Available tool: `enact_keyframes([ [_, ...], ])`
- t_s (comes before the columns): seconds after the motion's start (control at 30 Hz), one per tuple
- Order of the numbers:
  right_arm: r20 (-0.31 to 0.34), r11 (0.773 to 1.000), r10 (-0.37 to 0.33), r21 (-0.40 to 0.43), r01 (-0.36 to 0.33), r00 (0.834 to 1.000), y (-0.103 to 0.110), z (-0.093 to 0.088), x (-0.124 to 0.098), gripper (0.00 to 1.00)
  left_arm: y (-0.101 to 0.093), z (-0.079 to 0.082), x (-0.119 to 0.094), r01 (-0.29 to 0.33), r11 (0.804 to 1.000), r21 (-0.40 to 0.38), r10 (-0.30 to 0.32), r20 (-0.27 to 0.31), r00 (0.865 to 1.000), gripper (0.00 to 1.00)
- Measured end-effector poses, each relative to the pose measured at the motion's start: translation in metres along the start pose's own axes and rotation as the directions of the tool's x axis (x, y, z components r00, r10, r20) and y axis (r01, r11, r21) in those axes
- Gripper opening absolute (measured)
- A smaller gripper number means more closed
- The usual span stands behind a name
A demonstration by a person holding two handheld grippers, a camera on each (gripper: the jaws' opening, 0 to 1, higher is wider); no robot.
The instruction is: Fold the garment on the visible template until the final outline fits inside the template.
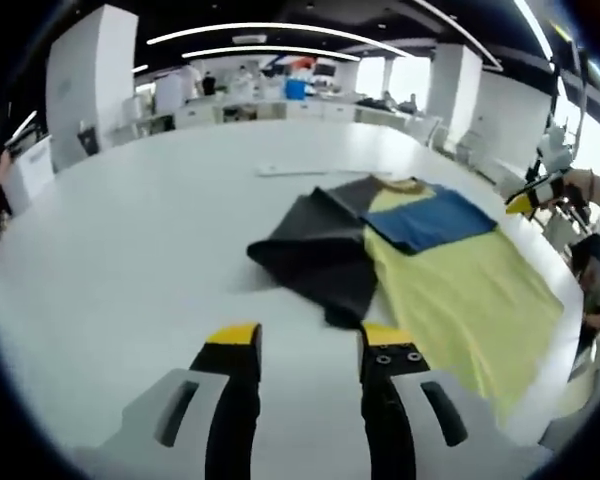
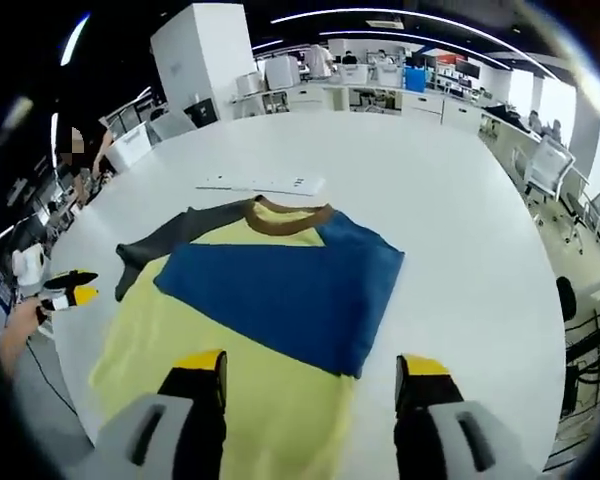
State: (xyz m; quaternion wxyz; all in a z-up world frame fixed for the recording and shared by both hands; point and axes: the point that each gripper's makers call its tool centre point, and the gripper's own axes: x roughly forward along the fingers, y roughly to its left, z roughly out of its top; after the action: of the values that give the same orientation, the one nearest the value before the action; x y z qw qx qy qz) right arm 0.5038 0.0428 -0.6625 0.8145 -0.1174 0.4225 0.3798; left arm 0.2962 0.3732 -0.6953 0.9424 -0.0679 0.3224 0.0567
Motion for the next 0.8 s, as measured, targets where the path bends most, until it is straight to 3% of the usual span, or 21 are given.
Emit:
enact_keyframes([
  [0.37, 0.032, 0.999, 0.014, -0.036, -0.013, 0.999, 0.01, -0.005, -0.024, 0.71, 0.0, -0.012, 0.029, 0.002, 1.0, 0.0, -0.002, -0.038, 0.999, 0.27],
  [0.67, 0.045, 0.999, -0.006, -0.052, 0.008, 0.999, 0.014, -0.013, -0.034, 0.7, -0.006, -0.008, 0.039, 0.012, 1.0, -0.015, -0.013, -0.026, 1.0, 0.19],
  [0.8, 0.055, 0.999, 0.018, -0.04, -0.016, 0.998, 0.022, -0.016, -0.041, 0.71, -0.012, -0.008, 0.041, 0.019, 1.0, -0.023, -0.019, -0.027, 0.999, 0.13],
])
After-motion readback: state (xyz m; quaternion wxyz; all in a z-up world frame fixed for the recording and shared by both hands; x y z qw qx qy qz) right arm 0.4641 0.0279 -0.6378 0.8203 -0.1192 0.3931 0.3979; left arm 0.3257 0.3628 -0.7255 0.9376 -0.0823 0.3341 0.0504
